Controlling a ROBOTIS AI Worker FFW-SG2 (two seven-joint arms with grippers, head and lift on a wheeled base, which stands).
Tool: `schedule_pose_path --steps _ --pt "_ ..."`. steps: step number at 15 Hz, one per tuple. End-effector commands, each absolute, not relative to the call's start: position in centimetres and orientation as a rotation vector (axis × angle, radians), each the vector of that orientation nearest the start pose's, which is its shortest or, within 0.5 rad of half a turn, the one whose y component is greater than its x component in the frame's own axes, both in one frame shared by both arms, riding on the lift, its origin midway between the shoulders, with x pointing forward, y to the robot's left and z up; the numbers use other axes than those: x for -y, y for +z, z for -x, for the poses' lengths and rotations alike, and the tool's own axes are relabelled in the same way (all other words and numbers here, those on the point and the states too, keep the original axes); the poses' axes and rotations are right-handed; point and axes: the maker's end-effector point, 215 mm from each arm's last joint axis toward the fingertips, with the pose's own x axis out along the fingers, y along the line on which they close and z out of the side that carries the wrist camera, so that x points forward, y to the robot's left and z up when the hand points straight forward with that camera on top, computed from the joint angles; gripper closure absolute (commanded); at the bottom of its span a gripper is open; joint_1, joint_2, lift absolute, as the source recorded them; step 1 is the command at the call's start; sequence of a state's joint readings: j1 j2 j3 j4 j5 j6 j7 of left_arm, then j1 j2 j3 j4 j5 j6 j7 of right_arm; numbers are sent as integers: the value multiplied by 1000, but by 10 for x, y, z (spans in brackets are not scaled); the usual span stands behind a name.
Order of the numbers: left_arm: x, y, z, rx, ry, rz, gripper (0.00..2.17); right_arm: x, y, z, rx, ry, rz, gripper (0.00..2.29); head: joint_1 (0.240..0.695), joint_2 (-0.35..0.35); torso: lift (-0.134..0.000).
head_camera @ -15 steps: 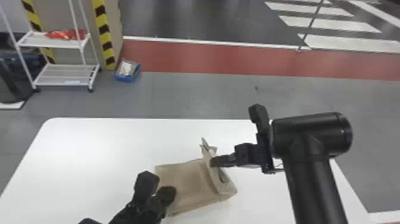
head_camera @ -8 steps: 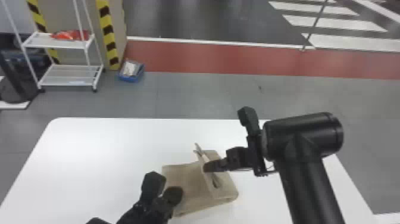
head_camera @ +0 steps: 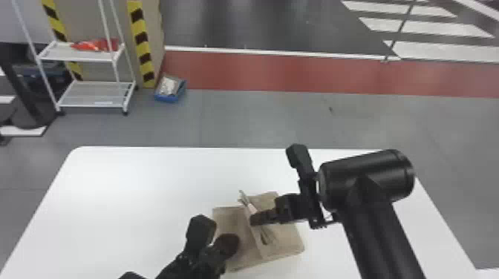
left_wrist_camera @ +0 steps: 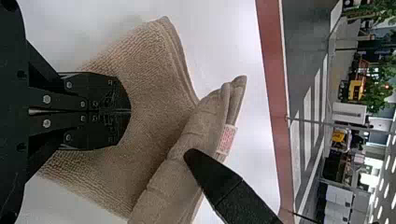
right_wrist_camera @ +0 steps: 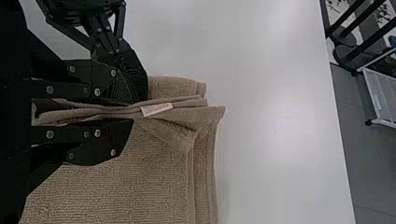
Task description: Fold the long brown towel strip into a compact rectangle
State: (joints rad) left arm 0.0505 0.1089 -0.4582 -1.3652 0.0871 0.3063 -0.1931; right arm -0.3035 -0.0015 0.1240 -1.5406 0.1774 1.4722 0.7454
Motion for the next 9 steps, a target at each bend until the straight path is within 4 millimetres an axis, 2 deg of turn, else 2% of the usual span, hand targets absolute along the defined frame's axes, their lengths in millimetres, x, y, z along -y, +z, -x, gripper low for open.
schedule_pose_path --steps 1,4,9 --pt "-4 -586 -435 -613 -615 -66 1382 84 -504 -474 -1160 612 -213 971 695 -109 0" --pt "-5 -588 -432 -620 -619 -68 1382 78 -510 -481 -1132 633 -210 971 695 -102 0" --pt "-6 -589 -434 -622 -617 -69 1382 58 -512 -470 -1146 683 -231 971 695 -79 0"
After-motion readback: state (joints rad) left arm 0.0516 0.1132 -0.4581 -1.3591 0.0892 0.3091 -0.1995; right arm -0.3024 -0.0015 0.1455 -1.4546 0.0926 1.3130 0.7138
